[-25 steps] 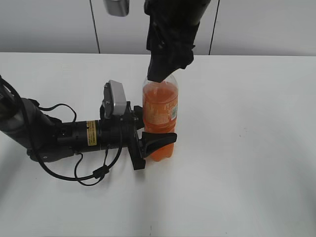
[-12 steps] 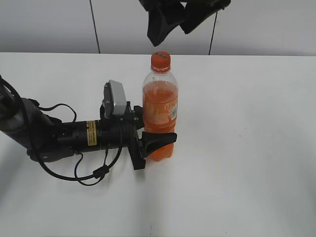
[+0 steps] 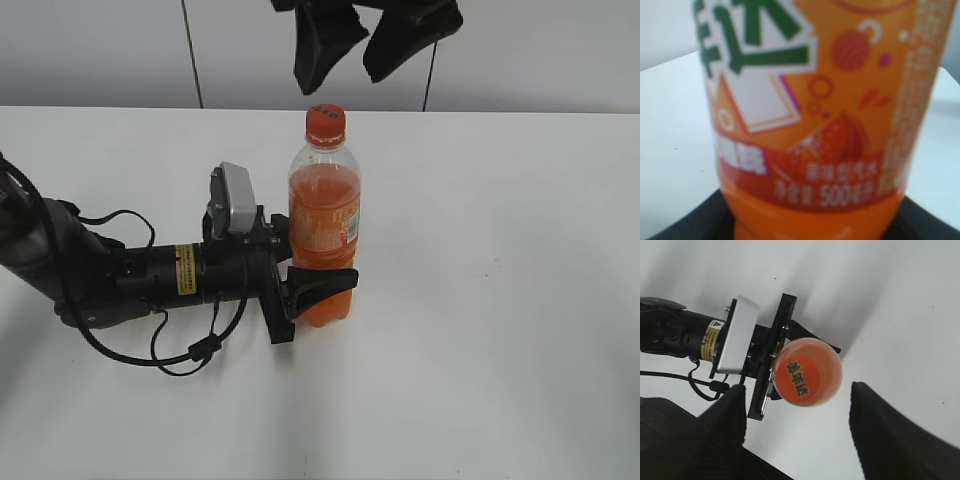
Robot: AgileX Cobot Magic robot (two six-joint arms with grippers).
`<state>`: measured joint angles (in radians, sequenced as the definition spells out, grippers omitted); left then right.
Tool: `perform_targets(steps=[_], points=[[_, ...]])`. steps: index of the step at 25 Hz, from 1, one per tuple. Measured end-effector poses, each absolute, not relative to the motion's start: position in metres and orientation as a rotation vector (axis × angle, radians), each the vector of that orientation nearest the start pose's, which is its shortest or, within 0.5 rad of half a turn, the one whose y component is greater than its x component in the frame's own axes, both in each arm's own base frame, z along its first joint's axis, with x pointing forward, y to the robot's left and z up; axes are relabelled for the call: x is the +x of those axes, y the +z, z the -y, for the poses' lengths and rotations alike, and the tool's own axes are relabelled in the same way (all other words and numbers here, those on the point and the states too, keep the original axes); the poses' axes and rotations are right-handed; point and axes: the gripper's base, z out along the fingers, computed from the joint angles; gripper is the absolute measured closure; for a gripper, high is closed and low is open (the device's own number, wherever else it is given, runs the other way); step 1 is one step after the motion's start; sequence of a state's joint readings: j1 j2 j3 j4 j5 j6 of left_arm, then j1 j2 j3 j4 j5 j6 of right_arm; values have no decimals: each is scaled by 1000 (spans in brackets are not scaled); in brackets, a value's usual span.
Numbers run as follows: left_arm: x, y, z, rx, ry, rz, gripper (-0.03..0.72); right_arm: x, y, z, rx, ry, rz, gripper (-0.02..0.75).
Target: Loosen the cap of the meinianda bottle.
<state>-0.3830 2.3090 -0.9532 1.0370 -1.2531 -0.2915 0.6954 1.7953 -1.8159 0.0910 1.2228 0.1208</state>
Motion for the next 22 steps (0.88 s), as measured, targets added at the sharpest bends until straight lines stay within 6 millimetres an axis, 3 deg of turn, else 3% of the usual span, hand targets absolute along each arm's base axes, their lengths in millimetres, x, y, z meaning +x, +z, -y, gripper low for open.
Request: perform_targets(steps=[12, 18, 22], points=[[311, 59, 205, 1132, -1005, -1447, 293, 308, 322, -265, -790, 308, -2705, 256], [311, 59, 205, 1132, -1005, -1447, 293, 309, 318, -267, -823, 294, -2702, 260], [311, 59, 205, 1132, -1005, -1447, 293, 310, 318, -266, -830, 289, -2699, 321]])
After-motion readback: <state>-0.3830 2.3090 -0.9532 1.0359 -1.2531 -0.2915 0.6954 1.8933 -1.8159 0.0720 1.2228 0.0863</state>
